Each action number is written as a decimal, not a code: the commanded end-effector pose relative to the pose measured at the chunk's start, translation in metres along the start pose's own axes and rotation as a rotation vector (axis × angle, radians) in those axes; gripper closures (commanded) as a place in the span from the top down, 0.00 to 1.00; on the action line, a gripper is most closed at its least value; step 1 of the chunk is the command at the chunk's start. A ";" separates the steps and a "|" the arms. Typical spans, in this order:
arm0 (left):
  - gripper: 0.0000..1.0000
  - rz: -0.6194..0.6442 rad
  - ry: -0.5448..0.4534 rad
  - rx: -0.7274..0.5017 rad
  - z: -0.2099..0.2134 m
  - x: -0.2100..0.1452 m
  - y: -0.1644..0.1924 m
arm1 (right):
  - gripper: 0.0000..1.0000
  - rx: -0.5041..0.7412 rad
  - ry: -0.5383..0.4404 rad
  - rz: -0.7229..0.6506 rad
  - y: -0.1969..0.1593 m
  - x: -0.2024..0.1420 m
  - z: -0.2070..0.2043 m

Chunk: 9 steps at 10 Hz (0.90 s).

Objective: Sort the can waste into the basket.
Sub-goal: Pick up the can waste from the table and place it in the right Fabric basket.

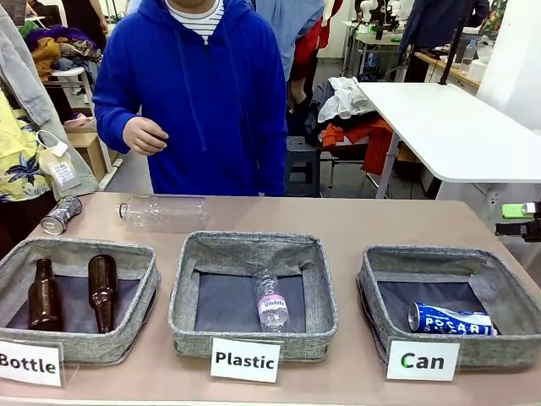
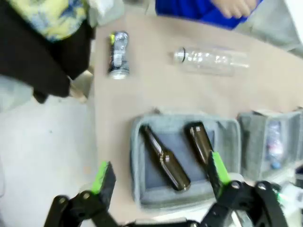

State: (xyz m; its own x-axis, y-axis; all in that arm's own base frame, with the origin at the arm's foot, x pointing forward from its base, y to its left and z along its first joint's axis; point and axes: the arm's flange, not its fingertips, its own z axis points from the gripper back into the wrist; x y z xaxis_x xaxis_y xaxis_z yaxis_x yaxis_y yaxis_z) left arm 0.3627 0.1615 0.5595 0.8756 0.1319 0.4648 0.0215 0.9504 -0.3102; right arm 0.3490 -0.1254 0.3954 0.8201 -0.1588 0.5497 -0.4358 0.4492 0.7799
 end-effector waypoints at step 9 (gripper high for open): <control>1.00 0.021 0.090 -0.377 0.041 -0.039 0.149 | 1.00 0.009 -0.006 0.025 0.000 0.000 0.000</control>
State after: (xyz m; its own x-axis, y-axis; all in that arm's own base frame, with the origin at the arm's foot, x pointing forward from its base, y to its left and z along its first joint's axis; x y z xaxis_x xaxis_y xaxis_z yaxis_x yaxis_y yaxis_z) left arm 0.3138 0.3120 0.5161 0.9212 0.1335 0.3655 0.1378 0.7666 -0.6272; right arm 0.3489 -0.1252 0.3953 0.8205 -0.1582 0.5494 -0.4359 0.4488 0.7801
